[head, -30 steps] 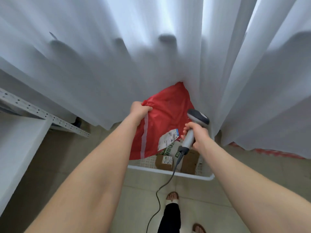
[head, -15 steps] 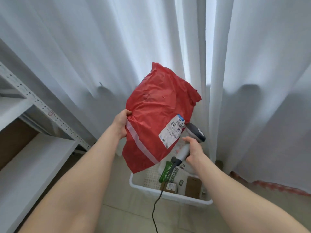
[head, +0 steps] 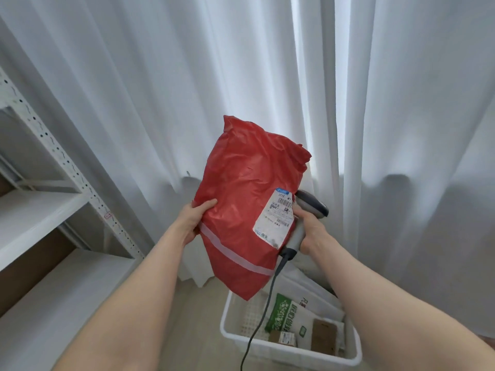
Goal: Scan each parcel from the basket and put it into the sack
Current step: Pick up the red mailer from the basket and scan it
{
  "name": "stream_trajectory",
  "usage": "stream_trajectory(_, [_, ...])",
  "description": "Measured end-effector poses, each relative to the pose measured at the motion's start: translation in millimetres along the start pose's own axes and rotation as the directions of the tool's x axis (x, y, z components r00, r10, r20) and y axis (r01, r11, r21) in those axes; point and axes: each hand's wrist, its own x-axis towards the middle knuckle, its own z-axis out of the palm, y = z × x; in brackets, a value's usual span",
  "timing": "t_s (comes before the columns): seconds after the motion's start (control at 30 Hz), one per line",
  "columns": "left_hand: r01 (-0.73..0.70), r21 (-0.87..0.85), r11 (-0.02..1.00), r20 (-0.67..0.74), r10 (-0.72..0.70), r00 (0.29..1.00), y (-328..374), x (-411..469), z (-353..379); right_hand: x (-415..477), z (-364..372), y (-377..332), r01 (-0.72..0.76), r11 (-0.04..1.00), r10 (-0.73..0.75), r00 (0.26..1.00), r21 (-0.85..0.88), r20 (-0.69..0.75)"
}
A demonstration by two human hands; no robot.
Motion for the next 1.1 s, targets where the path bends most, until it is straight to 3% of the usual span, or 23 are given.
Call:
stream_trajectory(0.13, [-0.027, 0.084, 0.996, -0.007, 0.027, 1.0, 2.5, 3.6, -8.4, -2.2, 11.9, 2.3, 0.093, 0.994, -0.097, 0.993, -0.056, -0.07])
stream_trajectory(0.27, [-0.089, 0.137, 0.987, -0.147, 0.109, 0.983, 4.3, 3.7, -14.2, 0.2, 11.0, 1.0, 0.239, 0.97, -0.243, 0.946, -0.046, -0.217])
stream_trajectory(0.43, [-0.045, 0.215, 0.976, -0.164, 0.081, 0.983, 0.5, -3.5, -21.9, -5.1, 14.7, 0.4, 0.313, 0.95, -0.31, 0.935, -0.009, -0.175])
stream_trajectory(0.63, [-0.069, 0.085, 0.994, 0.025, 0.067, 0.997, 3.1, -2.2, -20.1, -10.6, 21.3, 2.0, 0.364, 0.926, -0.375, 0.916, -0.101, -0.143])
stream_trajectory(0.9, [-0.021, 0.035, 0.999, -0.094, 0.024, 0.995, -9.2, 8.4, -13.6, -6.5, 22.9, 6.1, 0.358, 0.928, -0.373, 0.891, -0.105, -0.258])
stream_trajectory(1.1, [0.003, -0.029, 1.0, -0.043, -0.004, 0.999, -14.8, 8.8, -10.9, -4.4, 22.8, 8.3, 0.333, 0.936, -0.351, 0.913, -0.116, -0.206])
